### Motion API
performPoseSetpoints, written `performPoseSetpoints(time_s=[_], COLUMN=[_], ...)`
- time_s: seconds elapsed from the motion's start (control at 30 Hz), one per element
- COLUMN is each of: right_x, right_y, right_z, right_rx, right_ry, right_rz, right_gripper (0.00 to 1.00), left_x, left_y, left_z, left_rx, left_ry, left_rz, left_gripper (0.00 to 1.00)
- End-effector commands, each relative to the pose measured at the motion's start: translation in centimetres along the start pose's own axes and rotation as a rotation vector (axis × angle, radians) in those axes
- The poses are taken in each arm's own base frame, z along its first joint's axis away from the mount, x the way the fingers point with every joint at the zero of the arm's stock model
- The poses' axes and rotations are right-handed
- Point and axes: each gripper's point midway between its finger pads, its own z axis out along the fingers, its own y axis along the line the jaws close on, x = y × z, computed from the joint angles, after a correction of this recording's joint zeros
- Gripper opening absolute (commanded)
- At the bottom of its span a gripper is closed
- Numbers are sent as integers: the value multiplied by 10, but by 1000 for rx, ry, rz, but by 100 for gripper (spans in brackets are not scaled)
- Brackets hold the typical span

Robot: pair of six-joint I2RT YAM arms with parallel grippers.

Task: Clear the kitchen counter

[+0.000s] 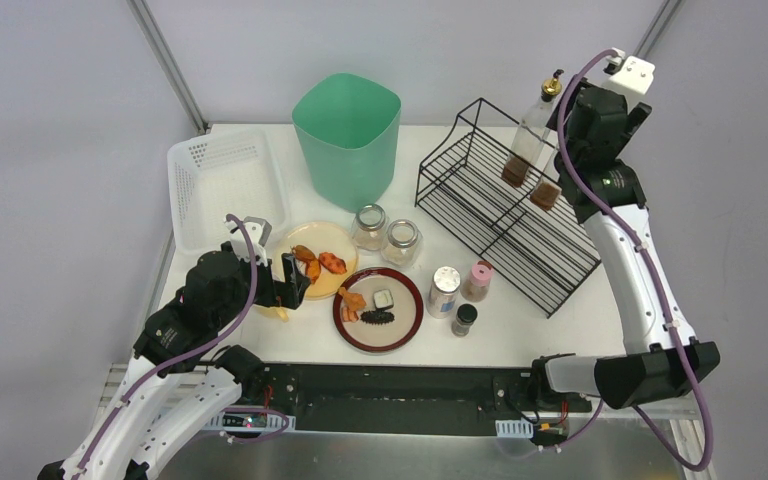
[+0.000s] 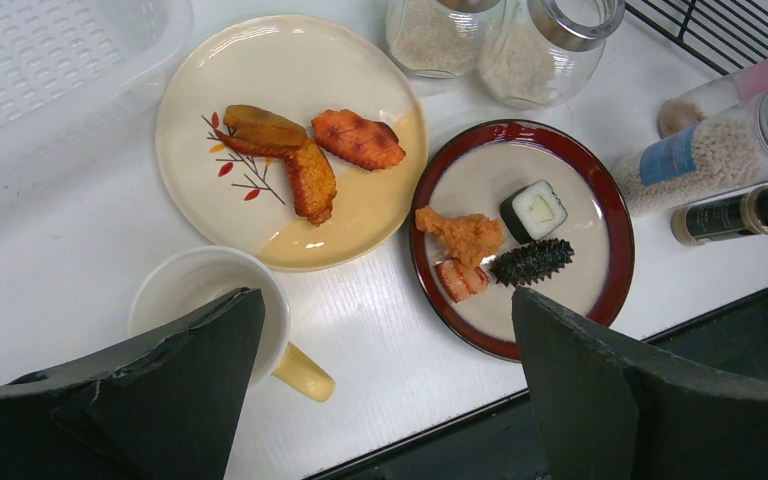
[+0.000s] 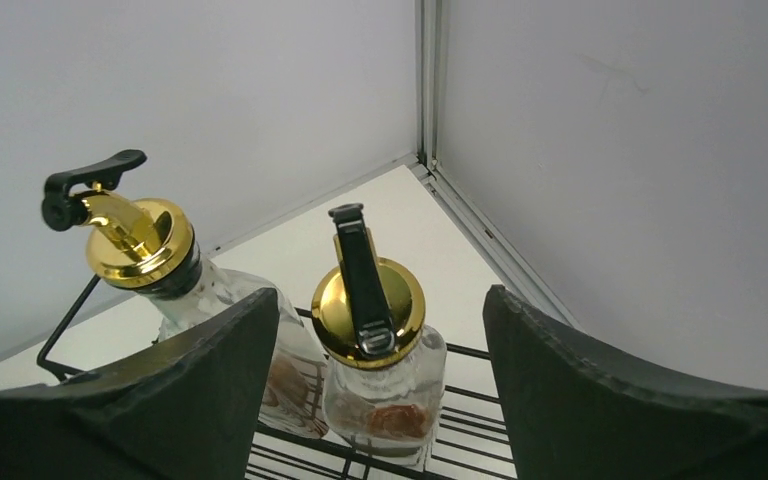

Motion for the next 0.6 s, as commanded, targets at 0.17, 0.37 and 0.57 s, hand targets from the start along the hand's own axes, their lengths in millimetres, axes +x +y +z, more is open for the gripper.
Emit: performPoseSetpoints(time_s=[0.17, 0.37, 0.57], right_x=[-50, -24, 35], right_y=[-16, -3, 26], right_z=[-69, -116, -165], right_rx=[-123, -342, -601], right_ry=[-47, 101, 345], right_rz=[59, 53, 64], right_gripper=[81, 82, 82], left_x=[-3, -2, -2], left_y=[-2, -1, 0], left_z=[4, 6, 7], left_rx=[9, 3, -5], left_ry=[-7, 0, 6], left_rz=[15, 17, 18], left_gripper=[100, 100, 100])
